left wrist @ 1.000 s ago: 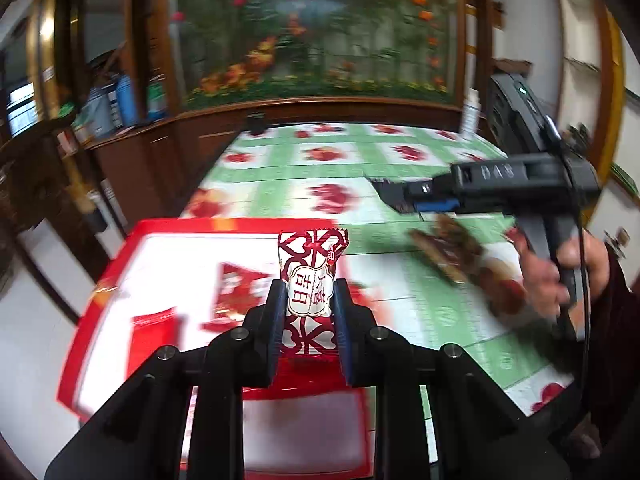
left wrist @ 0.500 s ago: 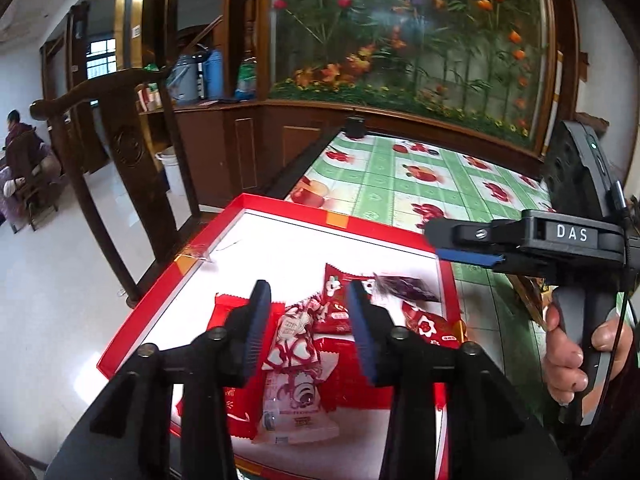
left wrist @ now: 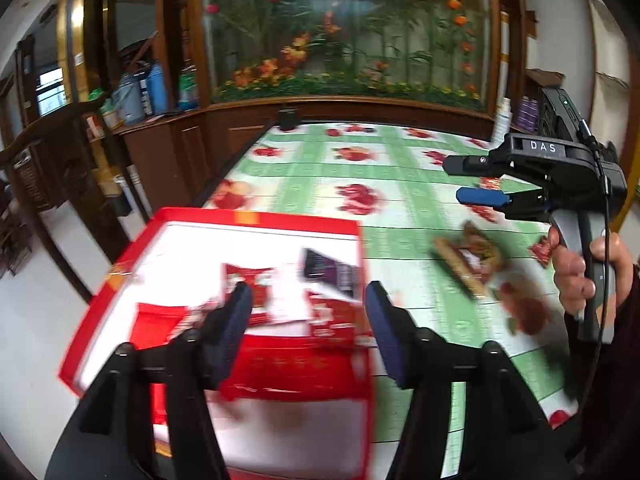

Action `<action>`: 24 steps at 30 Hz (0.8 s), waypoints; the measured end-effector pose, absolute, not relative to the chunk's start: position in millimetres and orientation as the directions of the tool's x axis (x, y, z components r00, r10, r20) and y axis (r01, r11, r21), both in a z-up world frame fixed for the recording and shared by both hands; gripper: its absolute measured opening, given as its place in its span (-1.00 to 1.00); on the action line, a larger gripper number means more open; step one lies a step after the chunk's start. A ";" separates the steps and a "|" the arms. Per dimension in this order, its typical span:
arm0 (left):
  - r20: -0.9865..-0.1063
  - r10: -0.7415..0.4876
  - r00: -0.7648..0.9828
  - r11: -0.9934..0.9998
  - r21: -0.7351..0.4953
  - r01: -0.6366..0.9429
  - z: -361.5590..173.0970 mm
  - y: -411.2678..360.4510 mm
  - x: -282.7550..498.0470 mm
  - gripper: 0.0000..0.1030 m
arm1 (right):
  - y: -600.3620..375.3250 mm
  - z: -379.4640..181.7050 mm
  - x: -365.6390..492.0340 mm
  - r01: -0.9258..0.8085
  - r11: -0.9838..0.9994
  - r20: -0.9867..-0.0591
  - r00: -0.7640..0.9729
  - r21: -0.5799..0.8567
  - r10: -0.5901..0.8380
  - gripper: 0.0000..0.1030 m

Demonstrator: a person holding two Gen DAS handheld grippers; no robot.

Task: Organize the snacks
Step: 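Carry both packets into the gift box and open both tools, then grasp the brown-gold bag with the left tool while the right tool grasps the MANLY packet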

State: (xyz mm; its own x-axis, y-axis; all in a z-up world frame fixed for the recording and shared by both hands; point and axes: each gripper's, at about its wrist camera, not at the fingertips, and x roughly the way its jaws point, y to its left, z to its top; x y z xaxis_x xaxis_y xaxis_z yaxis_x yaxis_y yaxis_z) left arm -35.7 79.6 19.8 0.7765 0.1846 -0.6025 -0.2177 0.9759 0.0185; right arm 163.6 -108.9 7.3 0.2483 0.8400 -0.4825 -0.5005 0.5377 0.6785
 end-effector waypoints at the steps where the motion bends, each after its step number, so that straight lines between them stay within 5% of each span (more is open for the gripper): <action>1: -0.603 0.167 0.780 0.981 0.020 -0.195 20.4 70.8 -32.7 0.13 | -126.3 8.1 167.2 -0.488 0.549 -0.484 0.266 0.678 0.834 0.18; 10: -0.619 0.048 0.784 0.999 0.019 -0.046 27.7 -0.1 11.5 0.15 | -248.0 2.0 187.9 -0.352 0.671 -0.544 0.398 0.653 0.739 0.22; 12: -0.616 0.043 0.787 0.999 0.033 -0.028 28.3 -12.0 23.6 0.51 | -266.1 0.1 192.2 -0.323 0.686 -0.562 0.402 0.651 0.723 0.22; 24: -0.613 0.074 0.786 0.926 0.336 0.175 5.7 -64.8 82.3 0.58 | -333.2 -30.2 200.3 -0.181 0.754 -0.699 0.287 0.632 0.655 0.23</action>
State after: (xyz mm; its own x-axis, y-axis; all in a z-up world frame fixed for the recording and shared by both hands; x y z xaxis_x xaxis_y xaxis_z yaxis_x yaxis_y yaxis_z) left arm 82.3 -64.8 5.7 0.7865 0.0740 -0.6132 0.1746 0.9257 0.3356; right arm 200.3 -333.2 -30.2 0.2869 0.6550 -0.6990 -0.1812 0.7536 0.6319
